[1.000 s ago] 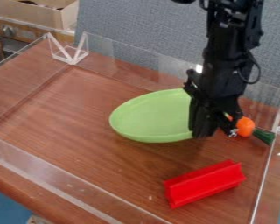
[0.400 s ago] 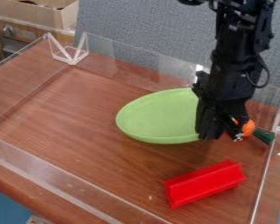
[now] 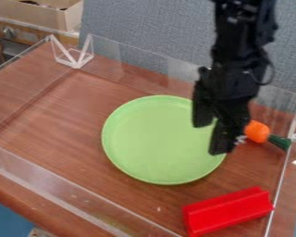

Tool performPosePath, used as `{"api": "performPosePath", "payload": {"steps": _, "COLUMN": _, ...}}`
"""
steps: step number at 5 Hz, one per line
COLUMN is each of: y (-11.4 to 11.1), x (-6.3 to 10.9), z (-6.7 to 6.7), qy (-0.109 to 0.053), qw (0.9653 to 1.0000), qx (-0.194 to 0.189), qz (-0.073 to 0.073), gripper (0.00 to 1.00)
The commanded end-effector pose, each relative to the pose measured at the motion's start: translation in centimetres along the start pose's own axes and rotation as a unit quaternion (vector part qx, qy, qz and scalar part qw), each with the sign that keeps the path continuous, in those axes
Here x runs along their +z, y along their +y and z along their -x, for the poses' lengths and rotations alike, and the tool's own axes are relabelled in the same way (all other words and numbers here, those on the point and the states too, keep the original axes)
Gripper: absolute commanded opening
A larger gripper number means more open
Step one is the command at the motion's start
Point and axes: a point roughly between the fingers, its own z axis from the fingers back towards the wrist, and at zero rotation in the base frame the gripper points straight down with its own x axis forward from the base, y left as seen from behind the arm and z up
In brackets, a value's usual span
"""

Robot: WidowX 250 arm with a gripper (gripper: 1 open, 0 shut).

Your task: Put the red object on the right side

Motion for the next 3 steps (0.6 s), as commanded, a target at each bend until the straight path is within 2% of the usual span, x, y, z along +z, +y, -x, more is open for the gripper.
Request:
{"api": "performPosePath", "payload": {"steps": 1, "y": -1.7, "x": -0.1, "z": 0.4, "qy": -0.022, "qw": 0.9986, "qx": -0.048, "qz": -0.001, "gripper": 1.0}}
{"api": "performPosePath", "payload": {"steps": 2, "y": -2.5, "x": -2.5, "z": 1.5, "qy": -0.011, "qw": 0.9966, "qx": -0.08, "qz": 0.011, "gripper": 1.0}}
{"api": "performPosePath", "payload": {"steps": 3, "y": -3.3, "x": -4.0, "z": 0.8, "qy": 0.0, "qw": 0.9942, "qx": -0.105, "qz": 0.024, "gripper": 1.0}}
